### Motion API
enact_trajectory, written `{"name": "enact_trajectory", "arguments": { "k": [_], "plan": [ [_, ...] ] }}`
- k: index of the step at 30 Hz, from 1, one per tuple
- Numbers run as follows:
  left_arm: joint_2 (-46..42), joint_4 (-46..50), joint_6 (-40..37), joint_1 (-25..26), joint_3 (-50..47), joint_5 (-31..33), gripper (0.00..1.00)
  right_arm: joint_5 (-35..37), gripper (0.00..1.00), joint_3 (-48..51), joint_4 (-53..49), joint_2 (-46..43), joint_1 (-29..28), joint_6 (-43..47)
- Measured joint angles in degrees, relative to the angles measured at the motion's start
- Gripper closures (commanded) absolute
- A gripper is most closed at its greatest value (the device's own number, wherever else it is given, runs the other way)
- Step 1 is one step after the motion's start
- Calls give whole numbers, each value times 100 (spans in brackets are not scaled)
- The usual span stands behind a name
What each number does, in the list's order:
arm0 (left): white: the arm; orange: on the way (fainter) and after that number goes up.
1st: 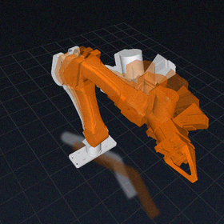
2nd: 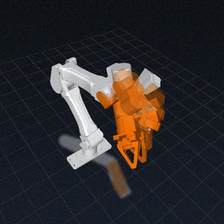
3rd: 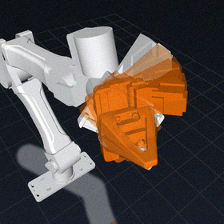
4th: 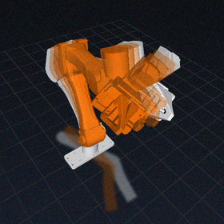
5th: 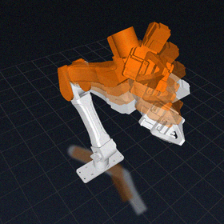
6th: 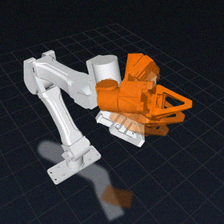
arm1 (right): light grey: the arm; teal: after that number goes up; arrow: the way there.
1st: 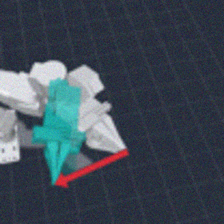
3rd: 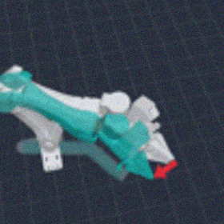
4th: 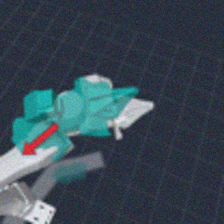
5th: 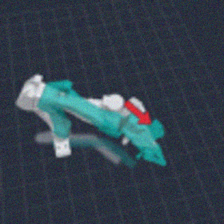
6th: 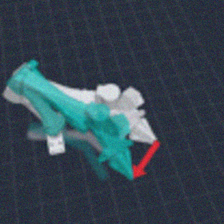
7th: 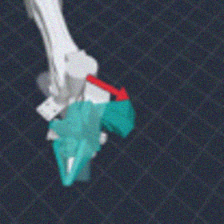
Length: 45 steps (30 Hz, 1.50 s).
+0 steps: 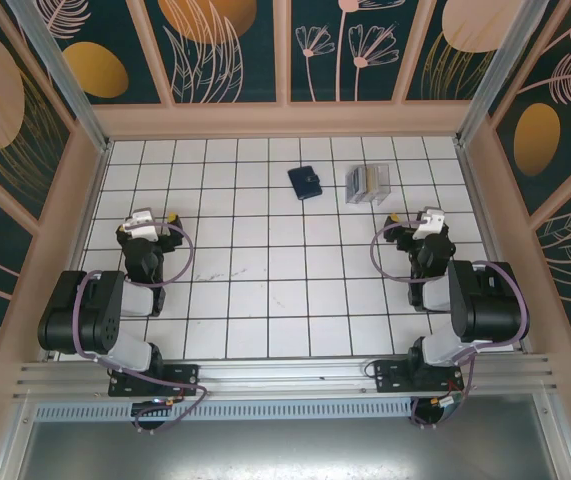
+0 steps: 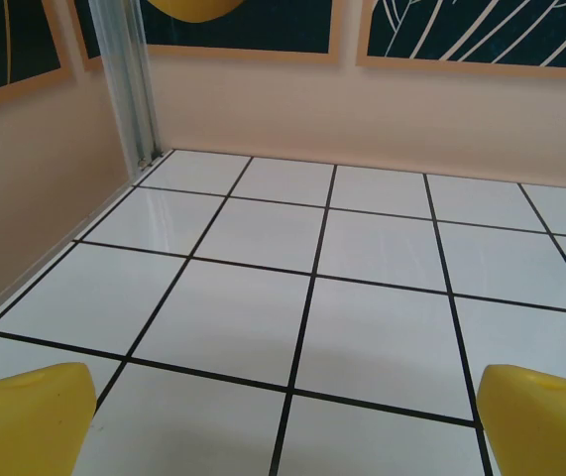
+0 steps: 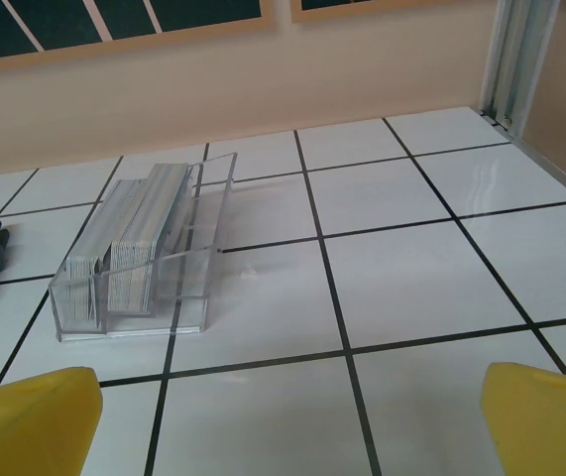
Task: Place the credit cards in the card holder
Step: Pick up the card holder from the top-center of the table.
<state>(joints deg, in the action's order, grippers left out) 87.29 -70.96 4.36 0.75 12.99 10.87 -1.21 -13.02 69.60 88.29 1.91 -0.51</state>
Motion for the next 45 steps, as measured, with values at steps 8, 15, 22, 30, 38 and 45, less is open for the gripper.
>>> {"name": "enact_trajectory", "arguments": {
  "k": [8, 15, 22, 30, 38, 45],
  "plan": [
    [0, 0, 0, 0, 0, 0, 1, 0, 1, 0, 0, 0, -2, 2],
    [0, 0, 0, 0, 0, 0, 1, -22, 1, 0, 0, 0, 2, 0],
    [-7, 2, 55, 0, 0, 96, 1, 155, 1, -2, -136, -76, 39, -107],
    [-1464, 1606, 387, 11, 597, 96, 1, 848, 1, -1099, -2352, -1978, 42, -656],
    [-2282, 4487, 2852, 26, 2479, 1043, 1, 293, 10, -2970, -4214, -1082, 177, -2028],
    [-1794, 5613, 3593, 22, 2946, 114, 1, -79, 24, -5453, -6234, 841, -1438, -1443]
  ]
}}
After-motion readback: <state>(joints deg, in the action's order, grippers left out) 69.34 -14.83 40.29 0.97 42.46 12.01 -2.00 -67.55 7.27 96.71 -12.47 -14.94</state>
